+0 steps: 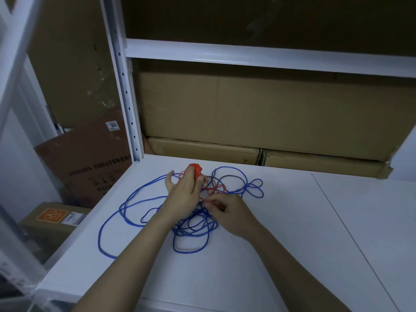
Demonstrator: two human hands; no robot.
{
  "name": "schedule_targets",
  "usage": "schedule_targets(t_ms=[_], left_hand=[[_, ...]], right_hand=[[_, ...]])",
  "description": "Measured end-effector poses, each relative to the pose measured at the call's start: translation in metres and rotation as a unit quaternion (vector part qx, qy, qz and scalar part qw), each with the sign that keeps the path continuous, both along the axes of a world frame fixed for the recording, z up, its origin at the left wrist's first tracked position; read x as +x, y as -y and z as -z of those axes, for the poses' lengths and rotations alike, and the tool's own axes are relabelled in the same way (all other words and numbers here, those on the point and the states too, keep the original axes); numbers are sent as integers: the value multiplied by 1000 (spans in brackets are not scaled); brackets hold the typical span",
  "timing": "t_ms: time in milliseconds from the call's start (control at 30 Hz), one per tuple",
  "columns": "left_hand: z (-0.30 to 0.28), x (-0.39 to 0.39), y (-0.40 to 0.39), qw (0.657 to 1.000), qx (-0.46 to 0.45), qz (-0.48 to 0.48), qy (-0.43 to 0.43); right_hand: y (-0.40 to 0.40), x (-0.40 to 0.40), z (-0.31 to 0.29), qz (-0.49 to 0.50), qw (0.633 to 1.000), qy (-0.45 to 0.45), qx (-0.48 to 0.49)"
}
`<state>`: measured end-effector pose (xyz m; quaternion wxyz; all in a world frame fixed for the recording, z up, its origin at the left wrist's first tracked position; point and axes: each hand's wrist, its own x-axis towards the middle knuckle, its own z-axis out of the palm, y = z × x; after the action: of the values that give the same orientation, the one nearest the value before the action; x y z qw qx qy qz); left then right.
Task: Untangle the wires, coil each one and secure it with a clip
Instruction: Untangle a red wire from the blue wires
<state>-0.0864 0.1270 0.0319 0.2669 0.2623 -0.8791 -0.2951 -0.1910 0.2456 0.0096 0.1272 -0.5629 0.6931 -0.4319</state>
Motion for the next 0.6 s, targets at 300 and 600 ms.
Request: schedule_targets(t_ms=[300,600], left_hand=[[10,30,12,986,91,68,125],[-24,38,-12,910,353,193,-101]], right_hand=[[-6,-25,-15,21,998,60,-25],[0,-19,-6,-8,999,51,16]])
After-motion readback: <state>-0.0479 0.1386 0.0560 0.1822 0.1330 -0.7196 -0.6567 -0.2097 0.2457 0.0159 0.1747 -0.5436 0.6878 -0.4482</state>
